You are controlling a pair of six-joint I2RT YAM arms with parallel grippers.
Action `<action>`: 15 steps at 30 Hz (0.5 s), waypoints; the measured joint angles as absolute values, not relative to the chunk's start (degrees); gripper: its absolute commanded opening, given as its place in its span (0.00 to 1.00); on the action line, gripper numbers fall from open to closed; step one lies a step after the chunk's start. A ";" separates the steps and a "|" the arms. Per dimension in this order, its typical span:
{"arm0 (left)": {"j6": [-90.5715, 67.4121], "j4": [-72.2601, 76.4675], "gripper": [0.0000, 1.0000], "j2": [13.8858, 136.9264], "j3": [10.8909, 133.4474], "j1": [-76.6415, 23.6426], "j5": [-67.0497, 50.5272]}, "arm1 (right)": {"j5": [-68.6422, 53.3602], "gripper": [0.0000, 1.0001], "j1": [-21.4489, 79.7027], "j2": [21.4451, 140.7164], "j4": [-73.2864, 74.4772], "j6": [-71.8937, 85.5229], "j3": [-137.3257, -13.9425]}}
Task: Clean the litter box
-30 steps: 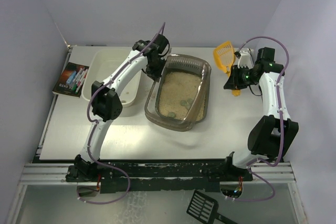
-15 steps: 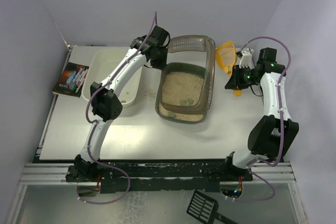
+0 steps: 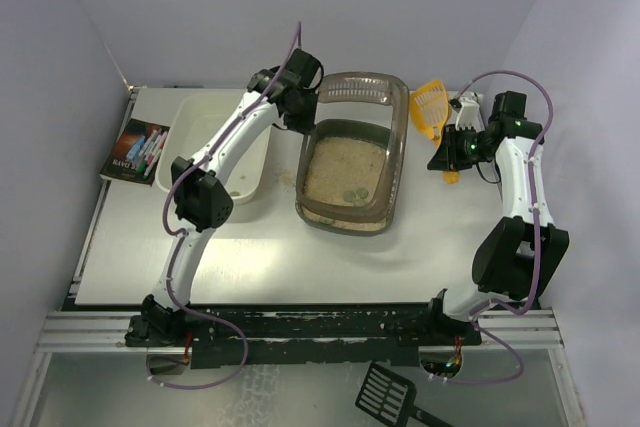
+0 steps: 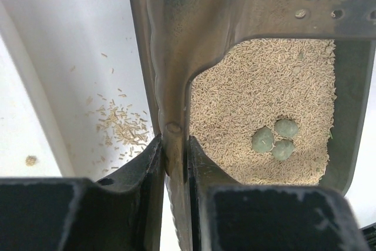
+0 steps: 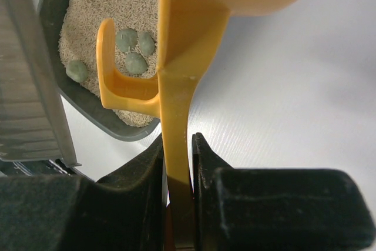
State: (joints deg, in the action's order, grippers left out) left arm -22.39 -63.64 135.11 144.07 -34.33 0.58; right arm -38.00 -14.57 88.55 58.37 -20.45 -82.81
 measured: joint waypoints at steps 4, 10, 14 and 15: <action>-21.61 -63.61 0.07 132.77 143.87 -34.35 1.54 | -38.02 0.00 -14.57 88.77 58.39 -20.47 -82.81; -21.10 -63.79 0.07 131.79 143.28 -34.46 3.11 | -38.17 0.00 -14.57 88.99 58.37 -20.53 -82.81; -20.34 -64.97 0.07 131.81 141.84 -34.59 3.75 | -38.22 0.00 -14.57 89.01 58.39 -20.60 -82.81; -20.16 -65.25 0.07 131.81 141.64 -34.59 3.81 | -38.22 0.00 -14.57 89.10 58.39 -20.60 -82.81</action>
State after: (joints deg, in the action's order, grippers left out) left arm -20.16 -65.25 131.81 141.64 -34.59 3.81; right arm -38.22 -14.57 89.10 58.39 -20.60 -82.81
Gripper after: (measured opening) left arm 0.259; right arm 0.169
